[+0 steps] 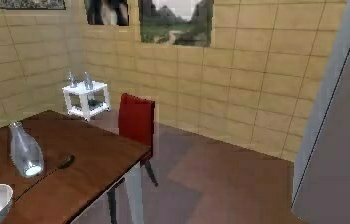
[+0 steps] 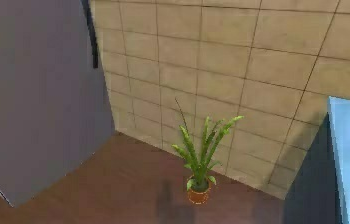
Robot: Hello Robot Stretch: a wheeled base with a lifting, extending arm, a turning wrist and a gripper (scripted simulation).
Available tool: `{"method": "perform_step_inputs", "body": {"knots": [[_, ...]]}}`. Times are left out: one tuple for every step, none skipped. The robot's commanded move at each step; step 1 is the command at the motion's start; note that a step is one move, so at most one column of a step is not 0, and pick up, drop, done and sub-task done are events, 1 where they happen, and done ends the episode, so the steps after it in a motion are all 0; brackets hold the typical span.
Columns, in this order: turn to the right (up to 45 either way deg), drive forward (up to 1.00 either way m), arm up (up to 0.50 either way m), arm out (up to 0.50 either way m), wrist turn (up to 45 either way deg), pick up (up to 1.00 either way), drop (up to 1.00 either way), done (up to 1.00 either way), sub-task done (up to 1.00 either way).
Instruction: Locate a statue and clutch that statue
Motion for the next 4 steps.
{"method": "perform_step_inputs", "body": {"knots": [[12.0, 0.0, 0.0, 0.0, 0.0, 0.0, 0.0, 0.0, 0.0], [0.0, 1.0, 0.0, 0.0, 0.0, 0.0, 0.0, 0.0, 0.0], [15.0, 0.0, 0.0, 0.0, 0.0, 0.0, 0.0, 0.0, 0.0], [0.0, 0.05, 0.0, 0.0, 0.0, 0.0, 0.0, 0.0, 0.0]]}}
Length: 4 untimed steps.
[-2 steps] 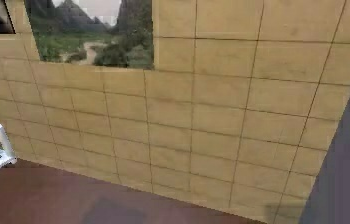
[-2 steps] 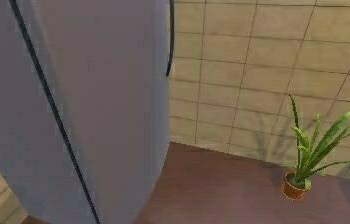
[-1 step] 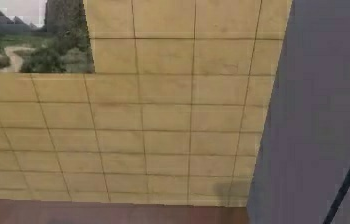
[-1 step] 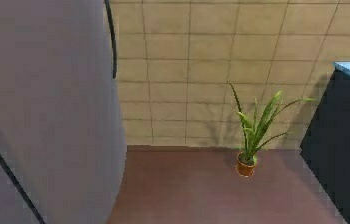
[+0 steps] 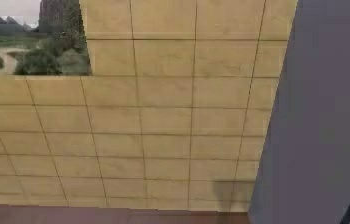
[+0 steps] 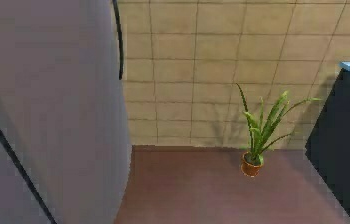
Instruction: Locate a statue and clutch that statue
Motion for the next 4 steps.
{"method": "perform_step_inputs", "body": {"knots": [[-30.0, 0.0, 0.0, 0.0, 0.0, 0.0, 0.0, 0.0, 0.0], [0.0, 0.7, 0.0, 0.0, 0.0, 0.0, 0.0, 0.0, 0.0], [-45.0, 0.0, 0.0, 0.0, 0.0, 0.0, 0.0, 0.0, 0.0], [-9.0, 0.0, 0.0, 0.0, 0.0, 0.0, 0.0, 0.0, 0.0]]}}
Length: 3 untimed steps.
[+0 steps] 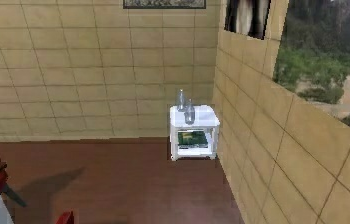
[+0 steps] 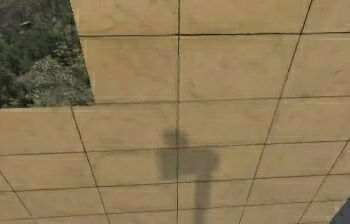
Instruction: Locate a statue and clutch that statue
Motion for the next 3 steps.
{"method": "perform_step_inputs", "body": {"knots": [[-3.0, 0.0, 0.0, 0.0, 0.0, 0.0, 0.0, 0.0, 0.0], [45.0, 0.0, 0.0, 0.0, 0.0, 0.0, 0.0, 0.0, 0.0], [45.0, 0.0, 0.0, 0.0, 0.0, 0.0, 0.0, 0.0, 0.0]]}}
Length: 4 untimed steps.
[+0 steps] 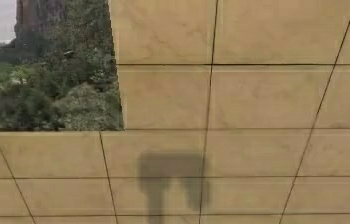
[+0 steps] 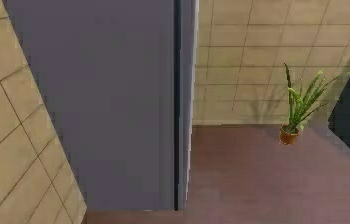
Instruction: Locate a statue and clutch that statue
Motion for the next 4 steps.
{"method": "perform_step_inputs", "body": {"knots": [[42.0, 0.0, 0.0, 0.0, 0.0, 0.0, 0.0, 0.0, 0.0], [0.0, 0.2, 0.0, 0.0, 0.0, 0.0, 0.0, 0.0, 0.0], [-45.0, 0.0, 0.0, 0.0, 0.0, 0.0, 0.0, 0.0, 0.0], [-45.0, 0.0, 0.0, 0.0, 0.0, 0.0, 0.0, 0.0, 0.0]]}}
